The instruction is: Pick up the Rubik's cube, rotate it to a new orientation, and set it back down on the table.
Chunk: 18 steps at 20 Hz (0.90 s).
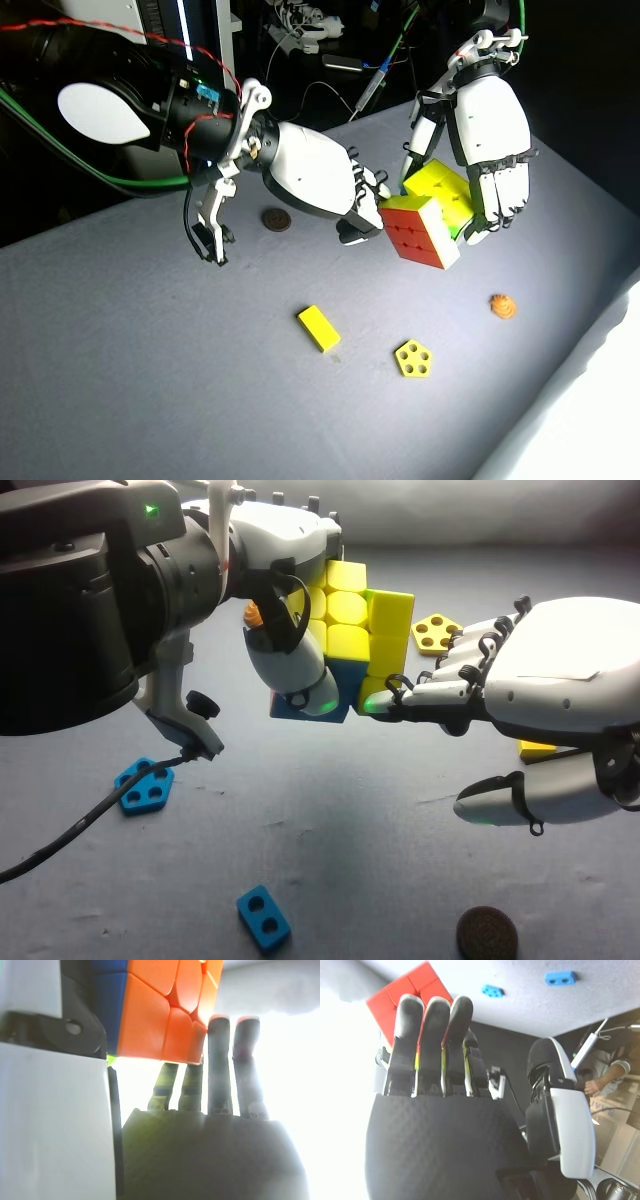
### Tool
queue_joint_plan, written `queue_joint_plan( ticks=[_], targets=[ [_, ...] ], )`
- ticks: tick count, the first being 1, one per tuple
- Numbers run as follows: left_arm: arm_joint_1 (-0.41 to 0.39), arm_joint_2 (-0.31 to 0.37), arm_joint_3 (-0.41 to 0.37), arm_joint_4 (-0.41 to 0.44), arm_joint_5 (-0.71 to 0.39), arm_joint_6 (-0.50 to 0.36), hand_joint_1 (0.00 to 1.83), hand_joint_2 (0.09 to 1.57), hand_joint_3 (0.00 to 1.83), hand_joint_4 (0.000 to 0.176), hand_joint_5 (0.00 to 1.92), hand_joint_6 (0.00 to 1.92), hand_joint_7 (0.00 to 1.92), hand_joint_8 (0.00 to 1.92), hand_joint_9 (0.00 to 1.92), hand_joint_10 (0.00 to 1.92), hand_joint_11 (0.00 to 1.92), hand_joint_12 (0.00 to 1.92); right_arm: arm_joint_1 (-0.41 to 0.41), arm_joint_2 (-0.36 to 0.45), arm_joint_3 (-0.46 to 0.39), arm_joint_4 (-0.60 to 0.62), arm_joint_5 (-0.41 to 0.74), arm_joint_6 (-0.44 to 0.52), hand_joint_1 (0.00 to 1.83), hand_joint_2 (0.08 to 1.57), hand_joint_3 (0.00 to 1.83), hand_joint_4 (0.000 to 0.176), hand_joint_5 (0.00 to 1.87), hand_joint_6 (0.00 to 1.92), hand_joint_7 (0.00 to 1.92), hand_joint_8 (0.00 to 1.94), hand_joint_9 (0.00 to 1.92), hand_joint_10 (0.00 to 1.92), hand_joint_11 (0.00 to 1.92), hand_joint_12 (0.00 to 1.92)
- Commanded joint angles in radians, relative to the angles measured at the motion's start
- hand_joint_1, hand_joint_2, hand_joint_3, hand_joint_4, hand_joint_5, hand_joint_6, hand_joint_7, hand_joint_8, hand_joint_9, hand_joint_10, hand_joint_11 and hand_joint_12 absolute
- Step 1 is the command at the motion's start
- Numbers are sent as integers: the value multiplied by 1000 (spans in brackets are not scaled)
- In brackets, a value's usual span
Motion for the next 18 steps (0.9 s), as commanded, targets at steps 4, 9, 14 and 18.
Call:
queue_joint_plan(
  ticks=[4,9,14,18],
  targets=[
    [-19,6,-5,37,54,-14,956,1461,7,24,446,1827,379,1918,214,1921,211,1921,19,-1,18,10,120,-9,284,1258,0,0,105,6,367,1244,341,1780,273,1921],
    [-19,6,-5,37,54,-14,966,1460,2,16,466,1803,369,1921,200,1921,207,1921,19,-25,50,10,114,-14,315,1258,0,0,103,9,374,1255,362,1798,290,1921],
    [-19,6,-3,37,53,-14,960,1463,2,17,466,1817,363,1921,196,1921,193,1921,19,-41,63,29,100,-14,292,1257,0,0,96,3,362,1246,346,1785,274,1921],
    [-19,6,-4,37,53,-15,940,1400,0,0,499,1738,128,1921,191,1921,206,1921,13,-68,88,43,72,-14,301,1262,0,0,110,12,354,1250,350,1793,276,1921]
  ],
)
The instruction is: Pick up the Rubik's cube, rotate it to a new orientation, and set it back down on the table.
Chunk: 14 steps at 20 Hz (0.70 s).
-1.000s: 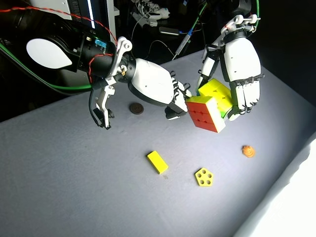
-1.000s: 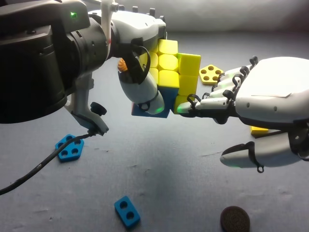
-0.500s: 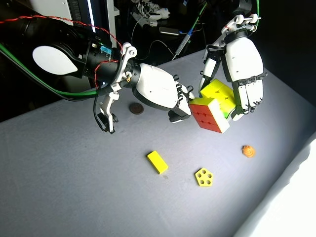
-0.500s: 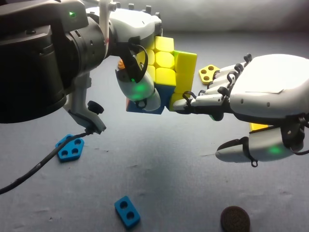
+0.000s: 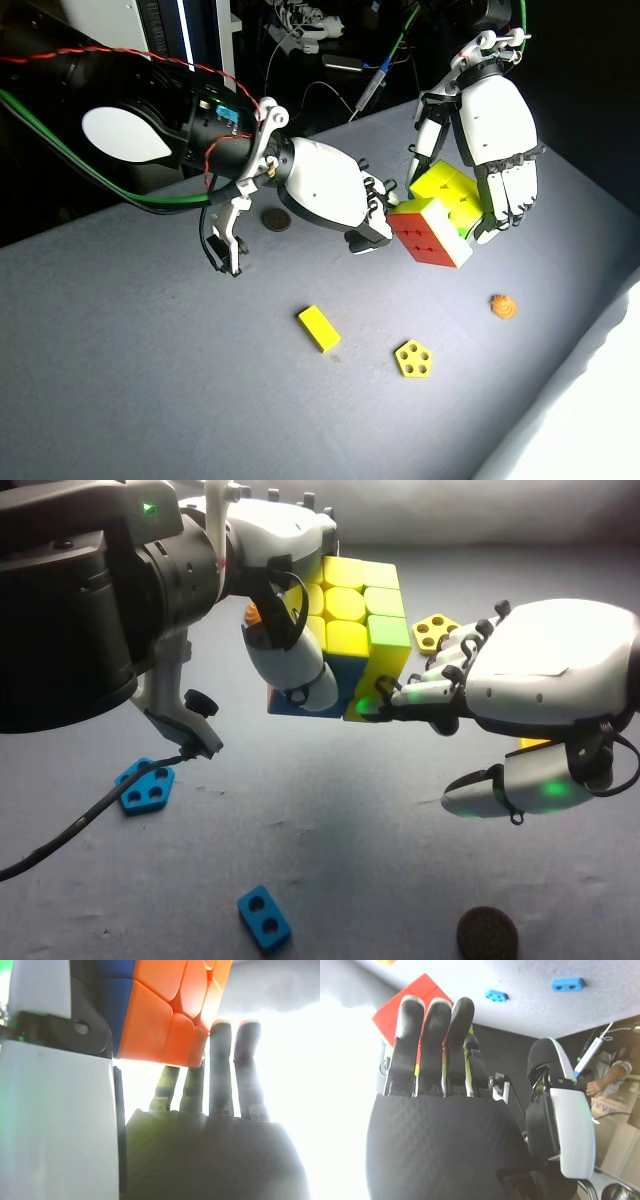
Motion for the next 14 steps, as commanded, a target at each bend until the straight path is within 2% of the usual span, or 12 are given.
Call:
queue_joint_plan(
  ticks=[1,2,3,5,7,8,9,10,12,13,14],
  targets=[
    [-18,5,-6,39,59,-10,951,1400,0,0,497,1741,146,1921,197,1921,208,1921,8,8,10,13,107,-2,281,1270,2,0,106,8,331,1270,319,1820,252,1921],
    [-18,5,-6,39,58,-10,933,1467,4,0,428,1871,317,1921,196,1921,217,1921,6,7,10,13,107,-6,302,1267,0,0,123,15,332,1279,314,1819,256,1921],
    [-17,5,-6,39,58,-10,953,1467,1,17,445,1849,361,1916,222,1921,236,1921,6,7,10,13,107,-7,299,1270,1,0,116,11,333,1284,320,1822,255,1921],
    [-17,5,-6,39,58,-10,971,1457,0,16,460,1784,389,1921,220,1921,228,1921,6,7,10,13,110,-7,308,1275,2,0,87,2,319,1312,327,1840,290,1921],
    [-17,5,-6,39,57,-10,957,1462,0,23,451,1811,380,1921,217,1921,220,1921,7,7,11,13,112,-7,282,1284,4,0,102,10,338,1301,350,1818,301,1921],
    [-17,5,-6,39,57,-10,958,1415,0,0,487,1749,183,1921,203,1921,203,1921,7,7,11,13,112,-7,285,1283,3,0,101,9,337,1291,351,1810,297,1921],
    [-17,5,-6,39,57,-10,985,1437,0,0,497,1738,340,1921,205,1921,211,1921,7,7,11,13,112,-7,292,1276,0,0,94,5,336,1287,352,1808,286,1921],
    [-18,5,-6,39,57,-10,981,1400,0,0,507,1719,176,1921,201,1921,210,1921,7,6,10,13,112,-7,284,1279,1,0,86,2,338,1282,357,1805,284,1921],
    [-18,5,-6,39,56,-10,989,1384,0,0,516,1705,144,1921,219,1921,232,1921,7,-3,11,13,114,-7,276,1268,0,0,95,8,347,1261,352,1793,291,1921],
    [-19,5,-6,39,56,-10,973,1440,4,0,479,1782,327,1921,224,1921,229,1921,6,-7,10,13,113,-7,314,1259,0,0,96,7,353,1253,340,1801,254,1921],
    [-19,5,-6,39,56,-10,973,1450,6,4,478,1782,363,1921,218,1921,221,1921,5,-7,10,13,113,-7,308,1262,0,0,93,5,353,1250,319,1802,219,1921]
  ],
)
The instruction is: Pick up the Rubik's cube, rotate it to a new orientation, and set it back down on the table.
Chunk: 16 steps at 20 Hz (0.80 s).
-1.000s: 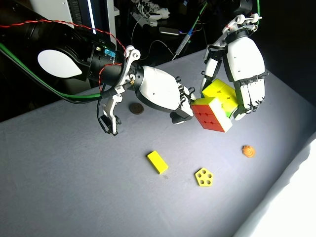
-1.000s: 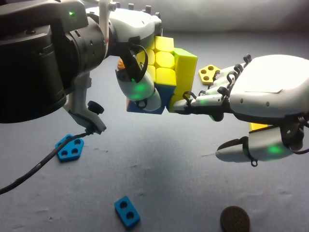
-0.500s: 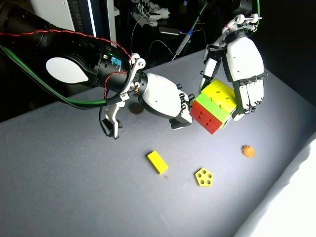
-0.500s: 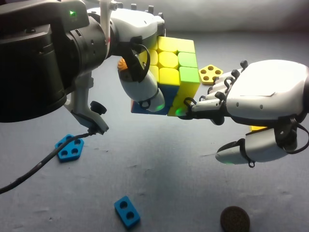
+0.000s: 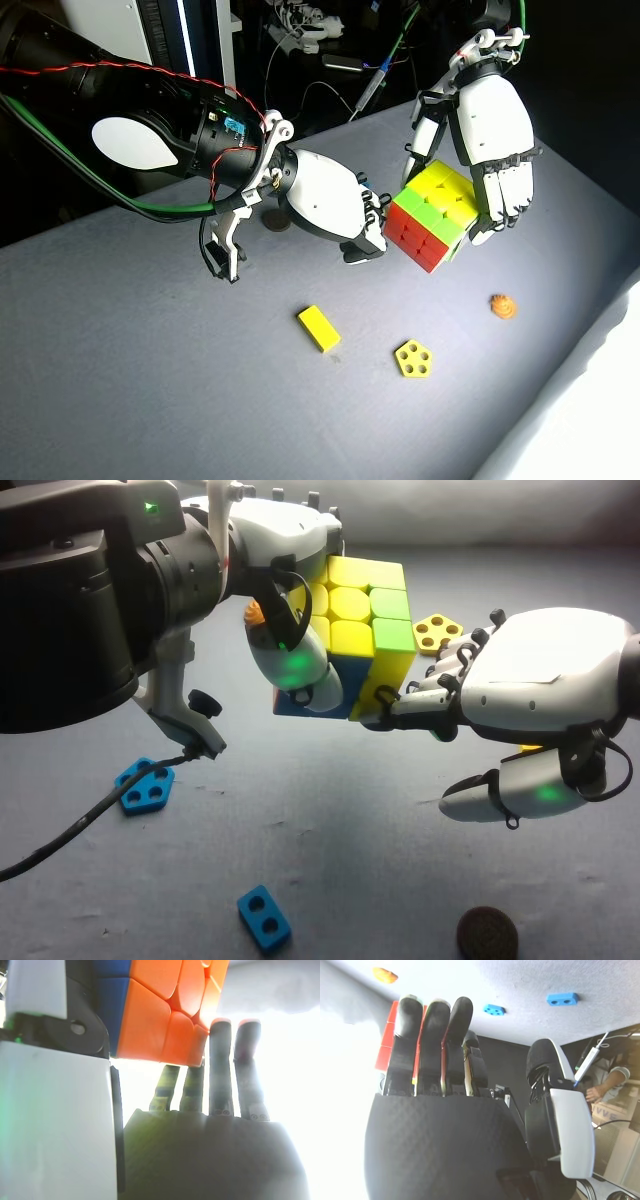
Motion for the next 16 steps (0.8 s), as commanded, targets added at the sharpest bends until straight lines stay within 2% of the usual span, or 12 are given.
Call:
queue_joint_plan(
  ticks=[1,4,5,6,9,10,11,12,15,16],
  targets=[
    [-19,5,-6,42,44,-10,994,1394,0,0,516,1710,191,1921,218,1921,232,1921,7,7,6,12,123,0,309,1266,0,0,101,8,359,1249,321,1804,215,1921],
    [-19,5,-5,42,44,-11,993,1383,0,0,519,1701,140,1921,226,1921,238,1921,4,7,6,13,123,0,305,1277,3,0,94,4,357,1248,332,1810,253,1921],
    [-19,5,-5,42,44,-11,967,1445,4,0,474,1798,318,1921,224,1921,243,1921,3,7,6,13,123,0,294,1280,3,0,84,2,345,1265,326,1825,263,1921],
    [-19,6,-5,42,44,-11,957,1460,8,13,457,1828,357,1921,220,1921,242,1921,0,7,6,13,123,0,274,1282,3,0,85,2,351,1265,338,1807,273,1921],
    [-19,6,-5,42,44,-11,965,1460,4,15,465,1808,368,1921,213,1921,235,1921,-7,7,6,13,123,-3,312,1276,0,0,97,14,343,1272,324,1809,266,1921],
    [-19,6,-5,42,44,-11,957,1420,0,0,477,1768,173,1921,199,1921,227,1921,-7,7,6,13,122,-2,303,1273,0,0,106,16,348,1273,322,1818,261,1921],
    [-21,6,-5,42,44,-11,962,1453,1,0,460,1802,332,1921,207,1921,234,1921,-7,8,4,14,122,-2,271,1275,0,0,99,11,335,1280,303,1824,243,1921],
    [-21,7,-5,40,44,-11,968,1457,1,11,463,1798,367,1921,221,1921,247,1921,-6,15,-1,14,122,0,304,1271,0,0,101,10,331,1282,307,1829,235,1921],
    [-22,7,-4,40,44,-11,951,1470,5,21,447,1849,361,1921,207,1921,239,1921,-2,75,-60,16,121,9,290,1284,3,0,89,4,344,1274,321,1809,249,1921],
    [-22,7,-4,40,44,-11,957,1467,3,18,455,1829,362,1921,205,1921,235,1921,3,107,-94,15,121,11,289,1282,2,0,85,2,345,1275,321,1810,250,1921]
  ],
)
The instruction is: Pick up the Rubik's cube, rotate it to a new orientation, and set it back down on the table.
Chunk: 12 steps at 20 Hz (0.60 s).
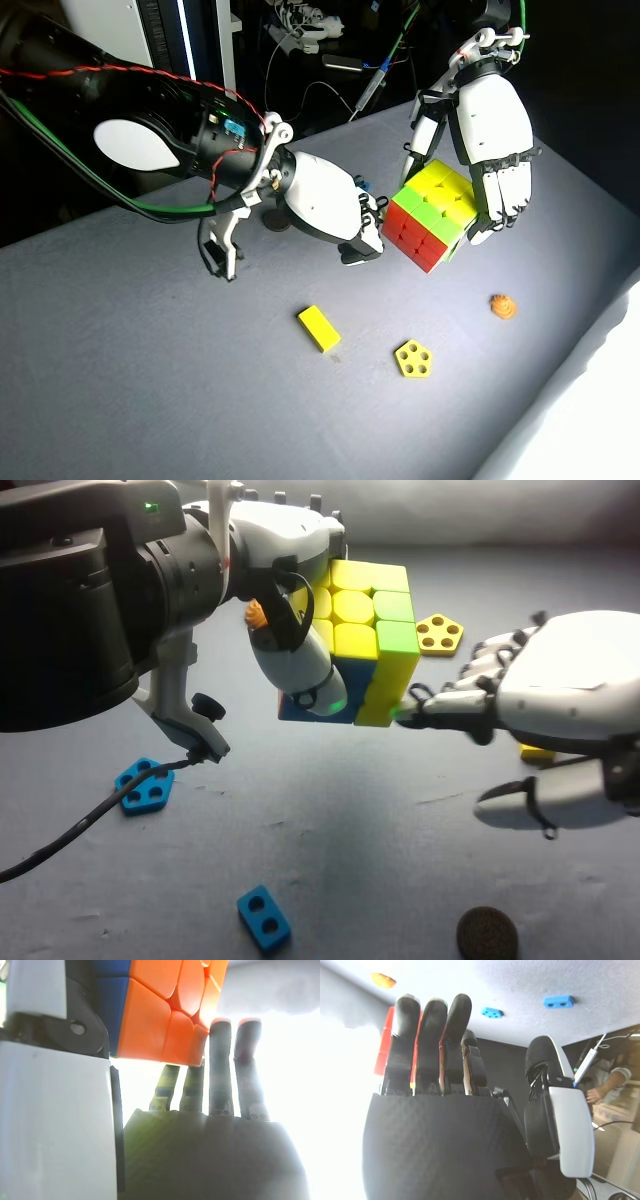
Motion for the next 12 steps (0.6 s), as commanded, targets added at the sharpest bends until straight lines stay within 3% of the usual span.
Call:
queue_joint_plan(
  ticks=[1,5,6,8,9,12],
  targets=[
    [-18,8,-4,58,41,-6,950,1472,5,21,442,1850,360,1921,207,1921,239,1921,22,20,-18,5,117,13,286,1282,2,0,97,7,355,1276,328,1811,256,1921],
    [-20,9,-4,57,41,-7,974,1457,0,12,473,1788,374,1921,216,1921,234,1921,91,112,-67,5,59,55,306,1276,0,0,91,2,335,1265,320,1797,242,1921],
    [-21,9,-4,57,41,-7,965,1422,0,0,476,1765,159,1921,196,1921,223,1921,105,120,-67,5,45,66,321,1268,0,0,103,6,347,1266,331,1802,250,1921],
    [-21,9,-5,55,41,-10,988,1387,0,0,516,1708,130,1921,209,1921,226,1921,157,138,-67,5,2,89,279,1274,0,0,102,5,356,1261,346,1799,260,1921],
    [-21,9,-5,55,41,-12,982,1436,0,0,489,1758,329,1921,220,1921,233,1921,182,146,-67,5,-13,95,277,1285,4,0,82,1,337,1250,322,1791,245,1921],
    [-21,9,-5,56,41,-15,970,1455,5,14,470,1796,372,1921,221,1921,229,1921,233,166,-67,5,-30,101,234,1282,2,0,116,10,323,1103,291,1625,210,1921]
  ],
)
